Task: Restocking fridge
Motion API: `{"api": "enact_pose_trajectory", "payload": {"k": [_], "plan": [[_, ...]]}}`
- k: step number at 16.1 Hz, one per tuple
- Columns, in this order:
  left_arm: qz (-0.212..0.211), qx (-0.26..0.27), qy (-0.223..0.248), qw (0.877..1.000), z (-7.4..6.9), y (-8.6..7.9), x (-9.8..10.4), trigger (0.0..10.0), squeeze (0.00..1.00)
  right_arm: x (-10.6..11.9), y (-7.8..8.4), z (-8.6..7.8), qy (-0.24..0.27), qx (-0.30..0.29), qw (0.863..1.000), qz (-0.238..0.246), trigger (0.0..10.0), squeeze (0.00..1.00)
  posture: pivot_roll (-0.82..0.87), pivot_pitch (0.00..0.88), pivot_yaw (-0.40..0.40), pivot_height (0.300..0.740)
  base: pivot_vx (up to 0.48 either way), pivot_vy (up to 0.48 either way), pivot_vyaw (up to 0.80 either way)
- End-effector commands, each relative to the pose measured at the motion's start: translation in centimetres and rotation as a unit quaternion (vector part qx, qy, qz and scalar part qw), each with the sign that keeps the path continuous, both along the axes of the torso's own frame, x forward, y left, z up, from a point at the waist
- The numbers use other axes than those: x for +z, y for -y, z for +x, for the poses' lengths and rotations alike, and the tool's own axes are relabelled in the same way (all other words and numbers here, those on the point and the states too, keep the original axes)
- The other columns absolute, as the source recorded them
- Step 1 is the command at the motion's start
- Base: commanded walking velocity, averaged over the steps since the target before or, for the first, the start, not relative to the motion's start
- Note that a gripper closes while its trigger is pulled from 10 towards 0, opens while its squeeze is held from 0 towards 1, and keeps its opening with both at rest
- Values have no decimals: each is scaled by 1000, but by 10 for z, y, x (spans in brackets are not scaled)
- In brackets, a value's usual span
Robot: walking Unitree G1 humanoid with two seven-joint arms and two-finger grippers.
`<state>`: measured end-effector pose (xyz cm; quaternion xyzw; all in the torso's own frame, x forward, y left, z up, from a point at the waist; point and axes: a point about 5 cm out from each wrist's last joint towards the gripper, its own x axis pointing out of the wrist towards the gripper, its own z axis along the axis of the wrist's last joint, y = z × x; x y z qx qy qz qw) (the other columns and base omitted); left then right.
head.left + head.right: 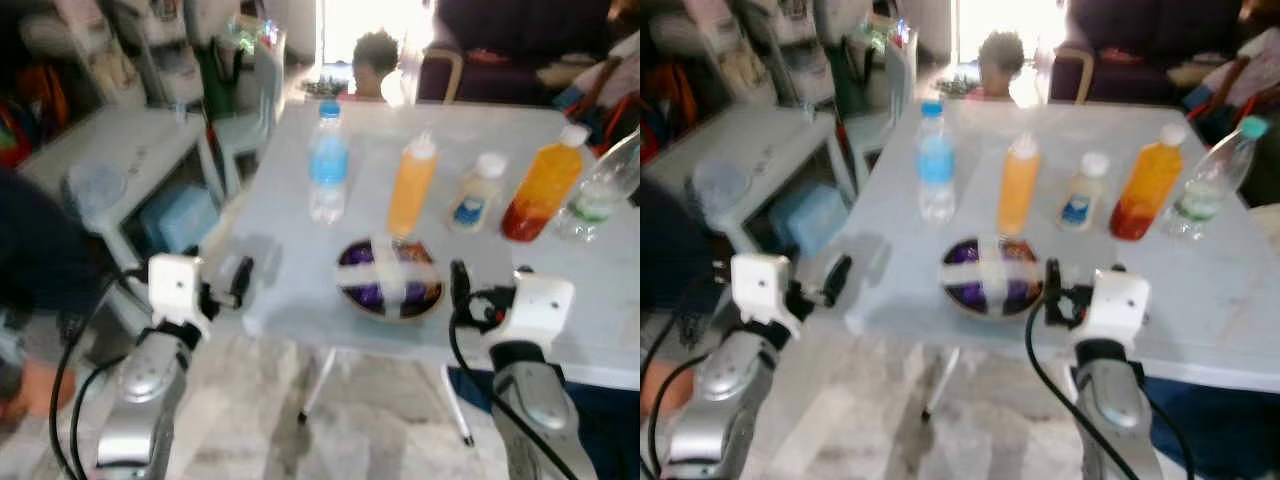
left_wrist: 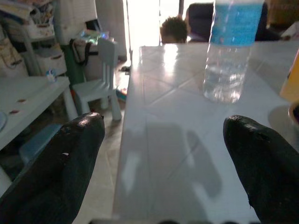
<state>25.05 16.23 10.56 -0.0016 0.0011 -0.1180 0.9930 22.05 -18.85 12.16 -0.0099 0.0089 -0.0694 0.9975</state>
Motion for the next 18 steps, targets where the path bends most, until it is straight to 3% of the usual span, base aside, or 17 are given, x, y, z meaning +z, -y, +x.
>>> {"api": "enact_pose_trajectory", "payload": {"k": [1,7,12,18], "plan": [[5,-10,5,1000,0,2,3,10000,0,-1,-2,1,-7,3,1000,13,10000,0,-51,0,33,740,0,0,0],[14,-20,14,1000,3,3,8,10000,0,-17,-11,-3,-51,31,997,51,10000,0,-41,0,40,740,0,0,0],[22,-33,22,999,6,7,13,10000,0,-30,-23,4,-103,86,986,102,10000,0,-28,0,41,740,0,0,0],[23,-38,27,999,9,8,16,10000,0,-35,-25,4,-134,80,971,182,10000,0,-31,0,46,740,0,0,0]]}}
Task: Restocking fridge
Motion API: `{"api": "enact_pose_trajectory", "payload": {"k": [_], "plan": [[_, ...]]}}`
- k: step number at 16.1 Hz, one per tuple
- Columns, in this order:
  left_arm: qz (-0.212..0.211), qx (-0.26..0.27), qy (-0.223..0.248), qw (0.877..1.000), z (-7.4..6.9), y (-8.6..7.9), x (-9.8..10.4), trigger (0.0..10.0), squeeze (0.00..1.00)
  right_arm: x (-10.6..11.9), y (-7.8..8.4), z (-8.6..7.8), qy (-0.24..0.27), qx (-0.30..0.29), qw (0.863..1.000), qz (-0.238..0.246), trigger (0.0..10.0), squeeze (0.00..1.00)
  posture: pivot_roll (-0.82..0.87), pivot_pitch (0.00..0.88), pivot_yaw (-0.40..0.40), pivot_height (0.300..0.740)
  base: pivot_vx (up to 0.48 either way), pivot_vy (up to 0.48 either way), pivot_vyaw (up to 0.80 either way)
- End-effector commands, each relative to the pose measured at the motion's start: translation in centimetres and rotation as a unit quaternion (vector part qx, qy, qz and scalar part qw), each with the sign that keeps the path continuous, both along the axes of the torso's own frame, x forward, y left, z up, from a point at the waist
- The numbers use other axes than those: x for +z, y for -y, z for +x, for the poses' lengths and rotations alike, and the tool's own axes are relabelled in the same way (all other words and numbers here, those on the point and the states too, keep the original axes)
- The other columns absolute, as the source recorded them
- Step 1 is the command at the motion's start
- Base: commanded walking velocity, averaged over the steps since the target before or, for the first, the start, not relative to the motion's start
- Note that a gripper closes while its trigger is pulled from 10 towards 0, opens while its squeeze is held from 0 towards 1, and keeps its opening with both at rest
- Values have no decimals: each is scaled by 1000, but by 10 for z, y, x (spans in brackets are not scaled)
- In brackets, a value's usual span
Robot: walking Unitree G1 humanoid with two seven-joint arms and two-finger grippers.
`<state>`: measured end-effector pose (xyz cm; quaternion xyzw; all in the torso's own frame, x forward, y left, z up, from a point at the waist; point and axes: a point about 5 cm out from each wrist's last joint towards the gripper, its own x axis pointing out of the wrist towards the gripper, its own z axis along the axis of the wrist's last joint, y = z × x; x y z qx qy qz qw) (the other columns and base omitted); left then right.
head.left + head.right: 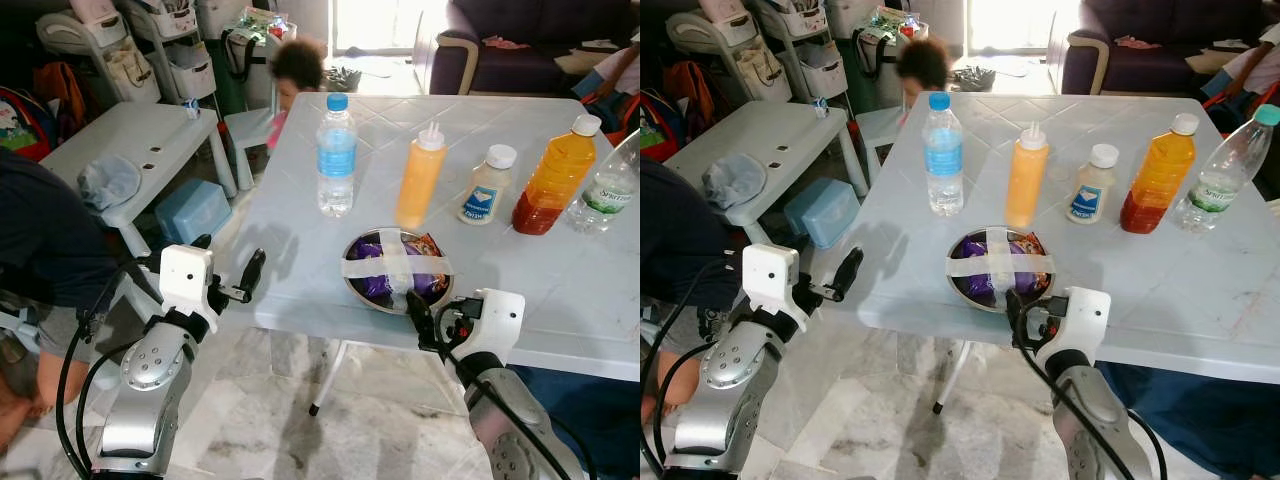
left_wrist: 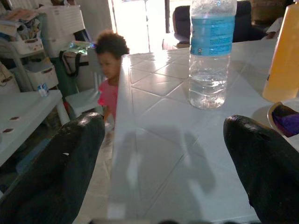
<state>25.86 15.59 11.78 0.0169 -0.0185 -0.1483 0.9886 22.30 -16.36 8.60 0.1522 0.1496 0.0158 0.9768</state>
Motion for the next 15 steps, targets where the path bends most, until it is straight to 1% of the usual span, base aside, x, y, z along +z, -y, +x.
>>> {"api": "enact_pose_trajectory", "payload": {"k": [1,3,4,5,6,7,8,9,10,11,12,13,15], "plan": [[7,-9,6,1000,1,3,4,10000,0,0,0,2,-12,-8,1000,23,8784,0,-31,0,47,740,0,0,0],[8,-11,6,1000,2,3,5,10000,0,0,9,5,-33,-46,997,55,0,0,-35,0,48,740,0,0,0],[8,-11,6,1000,2,3,5,10000,0,0,13,8,-40,-55,996,60,1490,0,-33,0,48,740,0,0,0],[8,-12,7,1000,3,4,5,10000,0,-2,16,11,-55,-59,995,53,1451,0,-32,0,48,740,0,0,0],[8,-13,7,1000,3,4,5,10000,0,-4,19,13,-65,-64,995,50,1176,0,-30,0,47,740,0,0,0],[8,-13,7,1000,3,4,5,10000,0,-5,21,14,-77,-72,993,53,1765,0,-28,0,46,740,0,0,0],[8,-13,8,1000,3,4,5,10000,0,-5,25,15,-84,-79,992,50,549,0,-27,0,47,740,0,0,0],[8,-12,9,1000,4,4,6,10000,0,-3,33,18,-84,-89,992,29,3137,0,-27,0,47,740,0,0,0],[8,-12,10,1000,4,4,6,10000,0,1,42,22,-75,-102,992,12,4824,0,-27,0,48,740,0,0,0],[8,-12,11,1000,4,5,6,10000,0,6,49,25,-68,-118,991,-4,8549,0,-27,0,50,740,0,0,0],[8,-13,11,1000,5,6,6,10000,0,9,52,27,-63,-121,991,-13,10000,0,-27,0,50,740,0,0,0],[9,-14,12,1000,5,6,6,10000,0,13,57,33,-55,-123,991,-20,10000,0,-27,0,52,740,0,0,0],[10,-13,13,1000,6,5,7,10000,0,16,60,37,-49,-126,991,-25,10000,0,-24,0,53,740,0,0,0]]}}
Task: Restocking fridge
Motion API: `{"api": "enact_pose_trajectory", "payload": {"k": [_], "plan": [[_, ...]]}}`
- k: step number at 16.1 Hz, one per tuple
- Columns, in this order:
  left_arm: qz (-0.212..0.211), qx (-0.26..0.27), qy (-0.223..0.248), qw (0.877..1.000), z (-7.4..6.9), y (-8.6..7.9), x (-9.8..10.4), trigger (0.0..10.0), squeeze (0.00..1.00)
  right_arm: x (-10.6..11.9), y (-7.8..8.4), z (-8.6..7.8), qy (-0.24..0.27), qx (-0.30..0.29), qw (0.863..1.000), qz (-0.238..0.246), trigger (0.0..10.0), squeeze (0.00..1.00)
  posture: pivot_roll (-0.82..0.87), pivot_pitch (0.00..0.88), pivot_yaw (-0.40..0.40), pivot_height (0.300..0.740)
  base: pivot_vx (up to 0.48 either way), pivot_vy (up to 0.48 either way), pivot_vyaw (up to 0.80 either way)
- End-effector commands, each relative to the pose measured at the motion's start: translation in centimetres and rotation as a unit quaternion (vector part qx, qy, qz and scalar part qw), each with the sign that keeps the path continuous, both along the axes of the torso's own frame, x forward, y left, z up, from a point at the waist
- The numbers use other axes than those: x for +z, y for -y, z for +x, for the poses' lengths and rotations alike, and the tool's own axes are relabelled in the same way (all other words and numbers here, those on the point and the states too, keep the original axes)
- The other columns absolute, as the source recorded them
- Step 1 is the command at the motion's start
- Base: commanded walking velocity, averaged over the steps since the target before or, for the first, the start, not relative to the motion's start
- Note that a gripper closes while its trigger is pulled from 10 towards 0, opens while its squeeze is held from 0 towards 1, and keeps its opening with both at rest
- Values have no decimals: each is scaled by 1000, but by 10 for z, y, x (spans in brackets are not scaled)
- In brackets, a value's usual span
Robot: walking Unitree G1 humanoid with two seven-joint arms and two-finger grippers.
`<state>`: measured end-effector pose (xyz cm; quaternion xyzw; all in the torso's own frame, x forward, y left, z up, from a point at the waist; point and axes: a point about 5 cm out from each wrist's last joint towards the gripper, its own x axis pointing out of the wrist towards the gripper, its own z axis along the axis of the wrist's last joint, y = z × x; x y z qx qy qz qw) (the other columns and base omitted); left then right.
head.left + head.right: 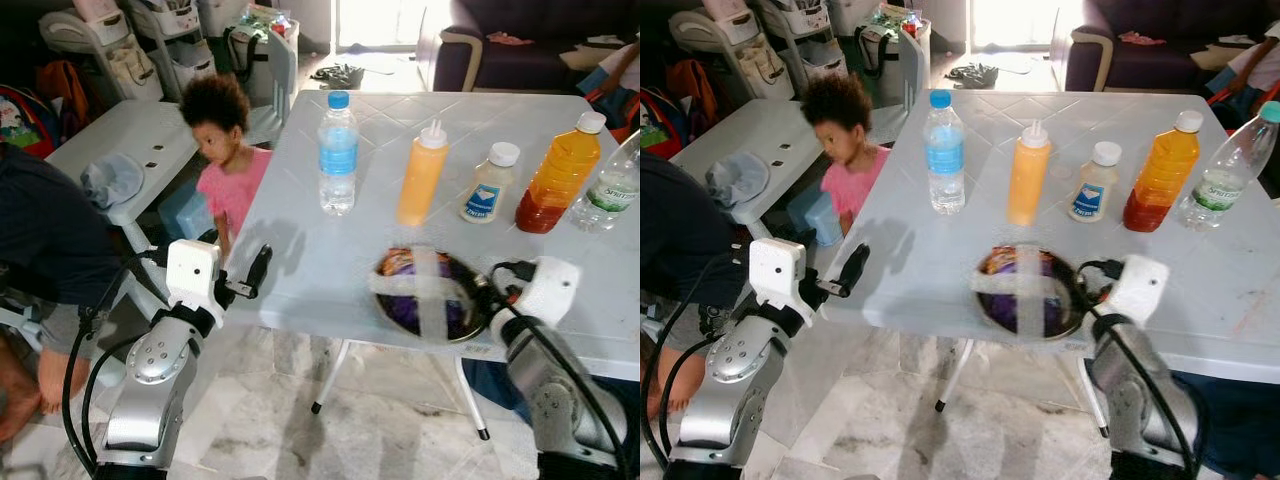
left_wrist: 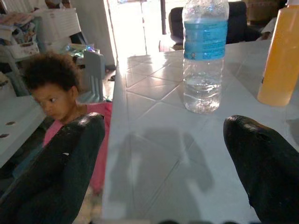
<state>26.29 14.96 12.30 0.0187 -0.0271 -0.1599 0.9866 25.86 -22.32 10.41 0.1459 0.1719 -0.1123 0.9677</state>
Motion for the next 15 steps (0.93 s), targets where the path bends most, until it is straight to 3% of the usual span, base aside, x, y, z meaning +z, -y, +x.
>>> {"api": "enact_pose_trajectory", "payload": {"k": [1,5,9,14,15], "plan": [[9,-1,5,1000,2,-1,2,10000,0,0,1,4,-2,-8,1000,-2,10000,0,-24,0,53,740,0,0,0],[11,1,5,1000,1,-2,2,10000,0,4,0,13,-1,0,1000,2,10000,0,-18,0,48,740,0,0,0],[17,3,6,1000,0,-3,1,10000,0,-5,-8,15,-36,71,997,13,10000,0,-14,0,42,740,0,0,0],[16,6,4,1000,-1,-3,0,10000,0,-22,-18,2,-91,150,984,17,10000,0,-13,0,35,740,0,0,0],[16,6,4,1000,-1,-3,0,10000,0,-23,-17,0,-95,152,984,17,9137,0,-15,0,34,740,0,0,0]]}}
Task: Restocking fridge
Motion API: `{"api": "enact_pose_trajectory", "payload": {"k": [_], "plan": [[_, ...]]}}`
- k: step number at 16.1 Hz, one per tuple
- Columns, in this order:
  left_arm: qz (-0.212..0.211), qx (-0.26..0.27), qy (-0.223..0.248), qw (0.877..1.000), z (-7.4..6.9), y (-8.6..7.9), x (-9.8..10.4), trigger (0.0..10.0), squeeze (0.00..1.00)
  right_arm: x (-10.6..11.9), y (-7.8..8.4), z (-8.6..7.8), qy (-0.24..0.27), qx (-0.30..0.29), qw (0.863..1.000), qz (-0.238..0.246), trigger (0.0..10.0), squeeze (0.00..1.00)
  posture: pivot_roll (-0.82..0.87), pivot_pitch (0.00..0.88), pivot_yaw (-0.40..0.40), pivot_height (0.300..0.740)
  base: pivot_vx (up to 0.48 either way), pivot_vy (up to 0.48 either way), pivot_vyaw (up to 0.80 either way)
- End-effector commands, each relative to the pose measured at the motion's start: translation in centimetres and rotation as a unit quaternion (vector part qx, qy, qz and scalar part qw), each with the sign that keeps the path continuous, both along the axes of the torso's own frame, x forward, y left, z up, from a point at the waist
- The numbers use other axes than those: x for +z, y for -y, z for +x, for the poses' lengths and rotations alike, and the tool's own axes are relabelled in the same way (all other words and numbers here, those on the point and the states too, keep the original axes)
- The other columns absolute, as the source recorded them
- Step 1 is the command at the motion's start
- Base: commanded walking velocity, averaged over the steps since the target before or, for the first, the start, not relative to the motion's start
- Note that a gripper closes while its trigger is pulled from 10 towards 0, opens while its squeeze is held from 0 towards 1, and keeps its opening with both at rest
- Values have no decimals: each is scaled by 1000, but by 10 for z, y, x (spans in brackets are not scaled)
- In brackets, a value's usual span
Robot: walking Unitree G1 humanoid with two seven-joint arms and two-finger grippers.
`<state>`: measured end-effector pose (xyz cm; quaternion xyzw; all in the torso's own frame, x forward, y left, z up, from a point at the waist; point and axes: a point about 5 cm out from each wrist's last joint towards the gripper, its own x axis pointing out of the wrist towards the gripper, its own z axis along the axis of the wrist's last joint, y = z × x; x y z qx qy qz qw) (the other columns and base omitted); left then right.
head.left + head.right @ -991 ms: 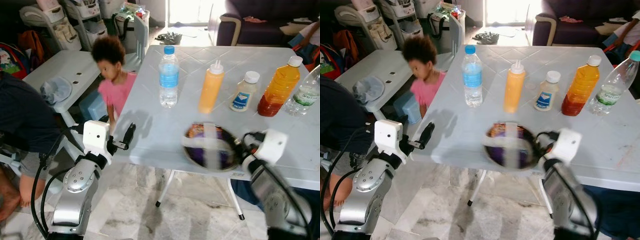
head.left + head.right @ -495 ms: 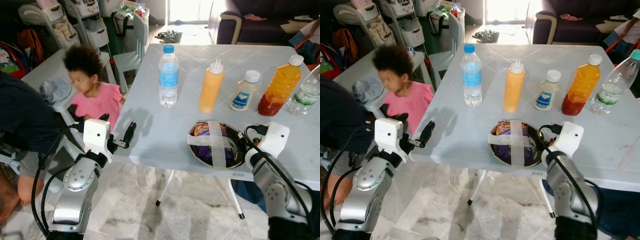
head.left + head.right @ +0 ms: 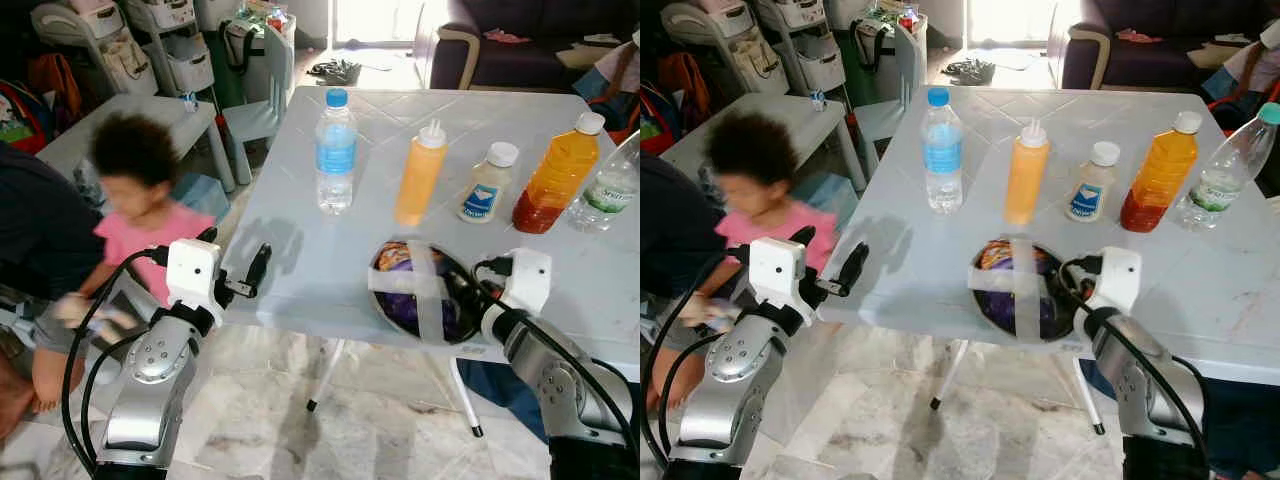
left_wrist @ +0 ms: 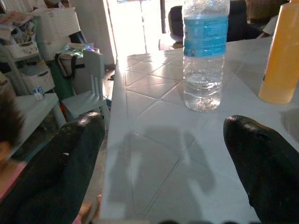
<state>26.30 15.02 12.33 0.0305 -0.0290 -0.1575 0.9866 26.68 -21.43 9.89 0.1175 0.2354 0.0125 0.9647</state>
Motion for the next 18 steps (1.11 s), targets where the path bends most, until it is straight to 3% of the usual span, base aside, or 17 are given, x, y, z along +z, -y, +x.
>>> {"api": "enact_pose_trajectory", "payload": {"k": [1,3,5,8,13,14,15,18], "plan": [[5,3,0,1000,-1,-2,0,10000,0,-20,-5,-9,-60,11,998,6,3961,0,-15,0,33,740,0,0,0],[5,3,1,1000,0,-2,0,10000,0,-23,0,-12,-73,-2,997,9,0,0,-16,0,32,740,0,0,0],[5,3,2,1000,0,-2,0,10000,0,-24,1,-13,-81,-9,997,14,0,0,-15,0,32,740,0,0,0],[5,4,4,1000,-1,-2,1,10000,0,-31,8,-21,-111,-81,989,53,0,0,-14,0,29,740,0,0,0],[6,0,5,1000,0,-1,2,10000,0,-32,6,-25,-120,-141,978,91,118,0,-19,1,36,740,0,0,0],[6,0,6,1000,0,-1,2,10000,0,-32,4,-25,-123,-144,977,94,471,0,-19,1,36,740,0,0,0],[7,0,6,1000,1,-1,2,10000,0,-33,3,-26,-126,-147,976,98,0,0,-19,2,35,740,0,0,0],[7,1,7,1000,0,-1,2,10000,0,-34,0,-26,-130,-157,973,111,0,0,-18,4,34,740,0,0,0]]}}
